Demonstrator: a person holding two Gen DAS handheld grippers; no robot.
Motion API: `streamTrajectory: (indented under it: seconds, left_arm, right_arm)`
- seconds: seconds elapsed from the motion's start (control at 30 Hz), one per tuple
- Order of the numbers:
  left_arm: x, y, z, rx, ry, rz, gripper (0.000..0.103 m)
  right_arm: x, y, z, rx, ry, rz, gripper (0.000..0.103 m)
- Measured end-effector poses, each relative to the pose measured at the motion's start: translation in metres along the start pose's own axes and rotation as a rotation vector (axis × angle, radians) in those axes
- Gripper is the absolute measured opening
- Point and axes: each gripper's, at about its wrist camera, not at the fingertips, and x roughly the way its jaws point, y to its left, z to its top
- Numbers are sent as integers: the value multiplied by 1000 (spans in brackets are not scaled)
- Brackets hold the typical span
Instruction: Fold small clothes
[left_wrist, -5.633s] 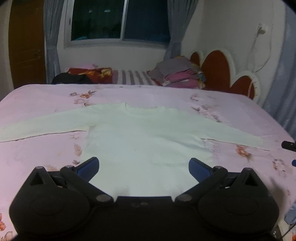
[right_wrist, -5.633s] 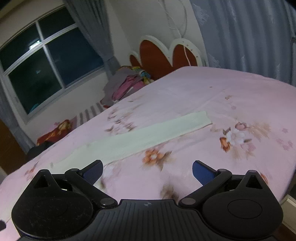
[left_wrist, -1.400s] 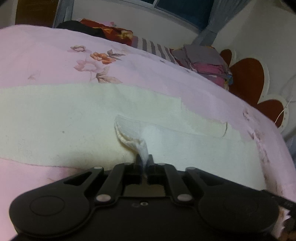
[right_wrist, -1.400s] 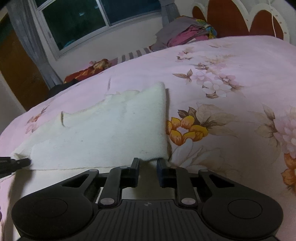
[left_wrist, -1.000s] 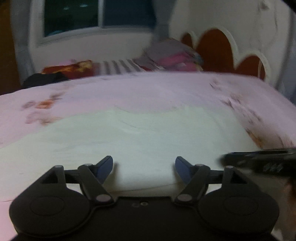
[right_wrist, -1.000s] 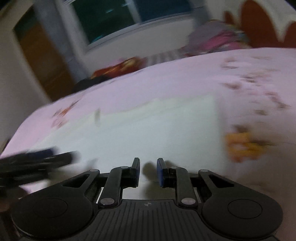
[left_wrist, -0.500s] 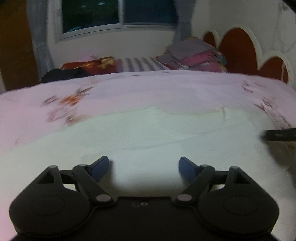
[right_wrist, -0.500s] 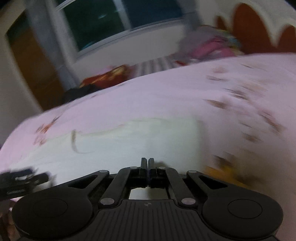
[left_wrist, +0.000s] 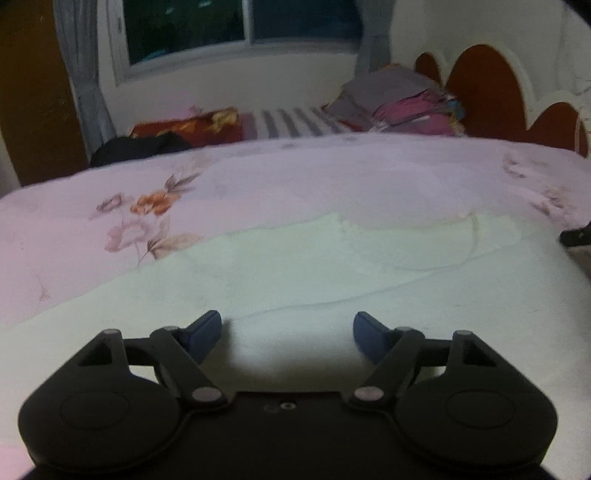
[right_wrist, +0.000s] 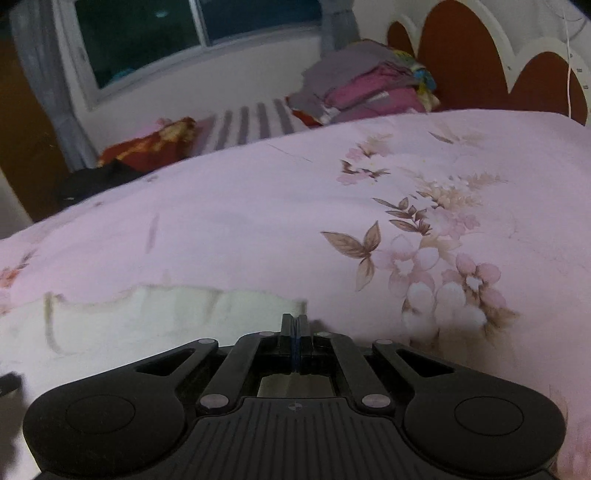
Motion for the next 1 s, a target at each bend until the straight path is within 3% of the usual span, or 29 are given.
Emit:
streamTrajectory:
  seconds: [0.13,0.23,0.3,0.37,0.5,0.57,0.67,0.77,0.8,0.83,0.87,1.0]
  left_arm:
    - [-6,-3,-17,18,62,-46,83]
    - [-24,-3,-25,29,25,-40,85]
    - [-24,-6,-31,49,34,-36,89]
    - [-21,-6,-35,27,43,-31,89]
    - [-27,-11,-39,47,46,-40,90]
    - [-28,-10,-43,46,40,-50,90]
    - [-42,8,-49,-7,21,-58,90]
    - [-56,52,-66,-155,28,-13,86]
    - [-62,68,-72,-200,20,-1,85]
    - [-70,88,-80,-249,7,17,84]
    - [-79,109,-88,-297,-8,46,84]
    - [-104,188,-114,-483,-49,142,77]
  right_arm:
    - [-15,11,-31,-42,53,-15,0]
    - [-44,10,-53,-22,32,-37,0]
    - [-65,14,-65,-1,0,-4,0]
    - [-64,19,-77,-8,33,-8,0]
    - [-75,27,-74,-2,-4,-1,0]
    - [-63,32,-77,-58,48,-24,0]
    - [-66,35,-71,-30,57,-23,0]
    - [-79,49,-72,-29,22,-9,0]
    - [-80,54,-74,-36,15,-30,7]
    - [-80,58,-76,-34,10,-47,47]
    - [-80,62,-79,-28,0,-47,76]
    - [-84,78,-85,-34,-44,-15,75]
